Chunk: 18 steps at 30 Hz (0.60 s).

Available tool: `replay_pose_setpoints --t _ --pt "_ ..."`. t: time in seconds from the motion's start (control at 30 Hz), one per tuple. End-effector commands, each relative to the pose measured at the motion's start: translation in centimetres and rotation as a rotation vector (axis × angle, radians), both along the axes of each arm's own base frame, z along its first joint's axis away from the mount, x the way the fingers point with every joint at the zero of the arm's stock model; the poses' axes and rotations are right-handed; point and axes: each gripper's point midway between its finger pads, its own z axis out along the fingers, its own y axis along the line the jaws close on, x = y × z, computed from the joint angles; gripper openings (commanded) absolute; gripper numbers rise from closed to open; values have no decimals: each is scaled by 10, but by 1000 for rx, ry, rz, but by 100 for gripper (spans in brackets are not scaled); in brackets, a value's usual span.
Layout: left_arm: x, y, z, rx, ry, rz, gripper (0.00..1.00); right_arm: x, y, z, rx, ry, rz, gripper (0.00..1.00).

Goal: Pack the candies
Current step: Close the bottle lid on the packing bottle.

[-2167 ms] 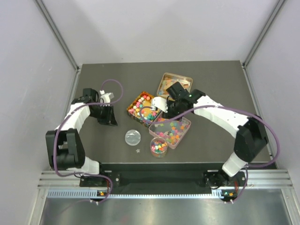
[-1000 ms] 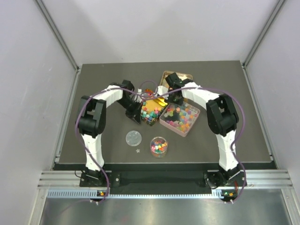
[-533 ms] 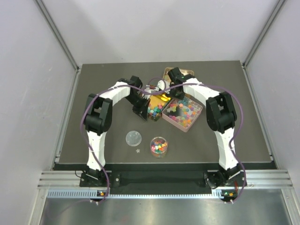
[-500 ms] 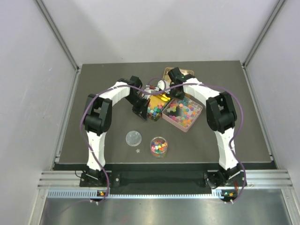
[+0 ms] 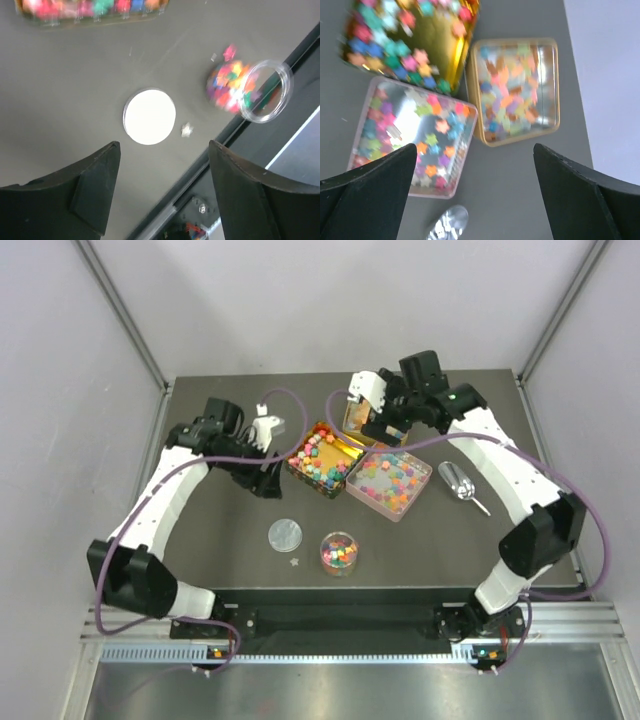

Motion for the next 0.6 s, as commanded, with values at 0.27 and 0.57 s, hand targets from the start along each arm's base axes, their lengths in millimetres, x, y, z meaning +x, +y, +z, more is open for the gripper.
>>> replay_pose_setpoints --t 0.27,0.57 --pt "-8 125 -26 145 -37 441 98 -92 151 -25 -10 245 588 100" --pt "-16 179 1 307 -225 698 98 -150 208 -113 -129 150 896 100"
